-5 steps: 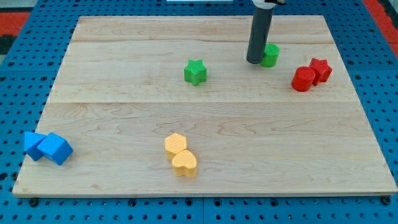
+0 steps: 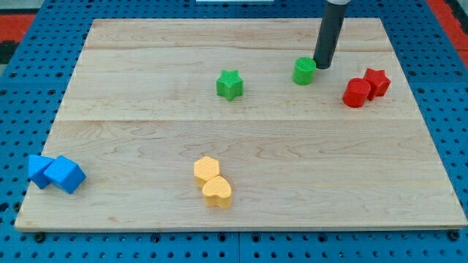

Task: Move the red circle below the red star

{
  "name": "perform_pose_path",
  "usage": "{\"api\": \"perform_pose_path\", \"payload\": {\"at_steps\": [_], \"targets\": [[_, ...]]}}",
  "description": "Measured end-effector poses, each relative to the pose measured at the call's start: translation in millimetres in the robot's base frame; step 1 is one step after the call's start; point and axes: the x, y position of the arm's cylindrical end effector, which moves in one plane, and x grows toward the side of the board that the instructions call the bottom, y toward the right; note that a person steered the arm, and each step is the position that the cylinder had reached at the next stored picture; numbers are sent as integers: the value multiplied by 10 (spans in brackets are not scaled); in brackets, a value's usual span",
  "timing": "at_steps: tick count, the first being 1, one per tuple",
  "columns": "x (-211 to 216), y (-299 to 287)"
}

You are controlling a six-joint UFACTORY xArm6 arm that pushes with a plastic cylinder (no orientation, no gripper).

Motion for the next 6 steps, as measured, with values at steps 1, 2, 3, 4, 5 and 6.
{"api": "perform_pose_path", "payload": {"at_steps": [1, 2, 3, 4, 5, 6], "targets": [[52, 253], [496, 295], [936, 279], [1136, 238], [1431, 327], [1910, 376]]}}
